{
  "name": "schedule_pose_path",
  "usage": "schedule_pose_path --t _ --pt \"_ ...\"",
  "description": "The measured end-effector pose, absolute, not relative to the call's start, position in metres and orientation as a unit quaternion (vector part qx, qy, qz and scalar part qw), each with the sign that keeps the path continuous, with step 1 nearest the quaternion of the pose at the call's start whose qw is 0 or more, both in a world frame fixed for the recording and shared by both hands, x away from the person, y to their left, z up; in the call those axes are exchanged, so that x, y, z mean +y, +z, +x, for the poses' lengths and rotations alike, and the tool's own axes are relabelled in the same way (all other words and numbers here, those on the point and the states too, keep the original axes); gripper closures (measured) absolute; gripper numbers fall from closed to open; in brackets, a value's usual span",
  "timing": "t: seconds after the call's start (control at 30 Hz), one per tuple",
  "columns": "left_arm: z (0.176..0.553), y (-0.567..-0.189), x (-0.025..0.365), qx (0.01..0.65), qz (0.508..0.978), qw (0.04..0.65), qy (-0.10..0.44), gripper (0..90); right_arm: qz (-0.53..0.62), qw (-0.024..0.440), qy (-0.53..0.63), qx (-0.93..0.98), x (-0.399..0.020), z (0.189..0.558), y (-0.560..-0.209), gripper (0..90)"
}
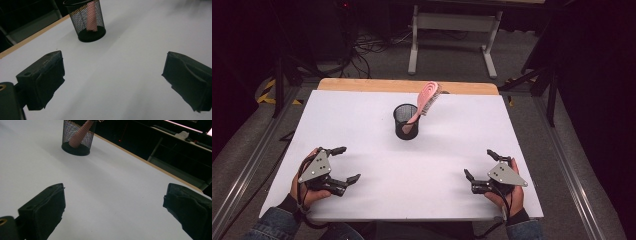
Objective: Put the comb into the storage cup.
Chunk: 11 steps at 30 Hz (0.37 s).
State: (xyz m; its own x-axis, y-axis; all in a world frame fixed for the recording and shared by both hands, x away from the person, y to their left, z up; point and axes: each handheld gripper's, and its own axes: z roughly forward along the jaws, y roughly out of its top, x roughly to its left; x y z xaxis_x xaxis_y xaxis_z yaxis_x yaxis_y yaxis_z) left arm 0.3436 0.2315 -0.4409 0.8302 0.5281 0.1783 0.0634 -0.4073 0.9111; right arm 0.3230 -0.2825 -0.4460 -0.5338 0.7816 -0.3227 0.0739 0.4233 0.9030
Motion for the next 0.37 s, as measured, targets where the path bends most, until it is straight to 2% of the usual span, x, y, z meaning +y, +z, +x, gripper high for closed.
schedule_pose_path --t 0.37 --pt "0.3447 -0.4409 0.2316 0.187 0.808 0.511 0.227 4.7 0.287 0.389 0.454 0.749 -0.2825 0.3235 -0.4464 4.0"
